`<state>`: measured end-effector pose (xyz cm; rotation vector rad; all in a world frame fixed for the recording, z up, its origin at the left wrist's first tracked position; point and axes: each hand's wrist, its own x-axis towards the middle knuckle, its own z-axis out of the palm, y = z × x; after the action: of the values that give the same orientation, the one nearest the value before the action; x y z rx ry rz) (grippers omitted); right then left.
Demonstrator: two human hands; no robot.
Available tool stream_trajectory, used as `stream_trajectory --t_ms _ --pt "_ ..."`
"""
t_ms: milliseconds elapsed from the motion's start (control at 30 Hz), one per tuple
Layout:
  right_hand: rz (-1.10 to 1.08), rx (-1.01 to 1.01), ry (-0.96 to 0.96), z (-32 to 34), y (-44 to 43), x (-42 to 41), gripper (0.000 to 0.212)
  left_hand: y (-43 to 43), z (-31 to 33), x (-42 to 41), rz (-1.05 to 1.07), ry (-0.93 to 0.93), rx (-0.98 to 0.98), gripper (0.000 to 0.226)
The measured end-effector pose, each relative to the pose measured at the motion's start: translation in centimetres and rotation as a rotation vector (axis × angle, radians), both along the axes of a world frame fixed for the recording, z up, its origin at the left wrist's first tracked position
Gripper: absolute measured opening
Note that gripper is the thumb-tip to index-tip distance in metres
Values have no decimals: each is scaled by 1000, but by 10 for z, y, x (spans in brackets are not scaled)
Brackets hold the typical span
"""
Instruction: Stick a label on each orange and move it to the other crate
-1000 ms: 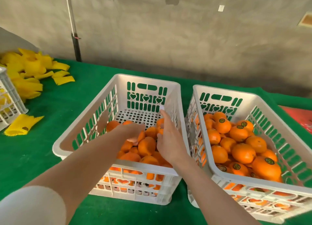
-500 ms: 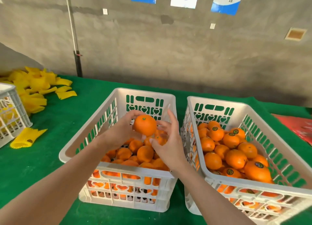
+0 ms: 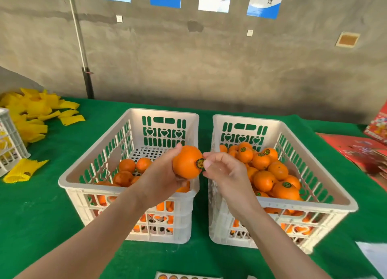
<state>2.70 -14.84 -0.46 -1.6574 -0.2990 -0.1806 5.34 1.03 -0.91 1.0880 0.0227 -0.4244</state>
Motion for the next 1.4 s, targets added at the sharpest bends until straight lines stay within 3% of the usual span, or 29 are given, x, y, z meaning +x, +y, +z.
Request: stream_trajectory --t_ms 100,167,333,700,867,1000,1067,1167,1267,1333,1400 --pt "-4 -145 -32 7 -14 -9 14 -20 -4 -5 81 56 -131 43" --pt "-24 -239 -62 9 -23 -13 13 -33 -4 -12 45 -5 -53 39" --pt "-86 -356 -105 8 -40 -20 14 -52 -5 -22 -20 -30 -9 66" --pt "-210 -515 -334 -5 -62 -31 10 -80 -14 -34 -30 -148 -63 37" --pt "-151 -289 -184 -21 -76 -35 47 -94 -25 -33 -3 -127 -14 45" --pt "-98 -361 -172 -40 -87 -33 75 -120 -24 -35 25 -189 27 42" --pt "-167 -326 -210 -45 -96 -29 77 -132 -23 -33 76 -284 164 46" --pt "-196 -282 -222 -45 -119 -16 75 -145 -24 -15 151 -577 453 48" --pt "-231 -340 -158 -36 -141 14 75 -160 -34 28 228 -728 1025 25" --pt "-296 -382 -116 -29 -159 55 73 -169 -47 49 35 -780 1371 18" --pt "-385 -421 -41 -24 -178 108 69 -173 -56 57 -160 -736 1563 20"
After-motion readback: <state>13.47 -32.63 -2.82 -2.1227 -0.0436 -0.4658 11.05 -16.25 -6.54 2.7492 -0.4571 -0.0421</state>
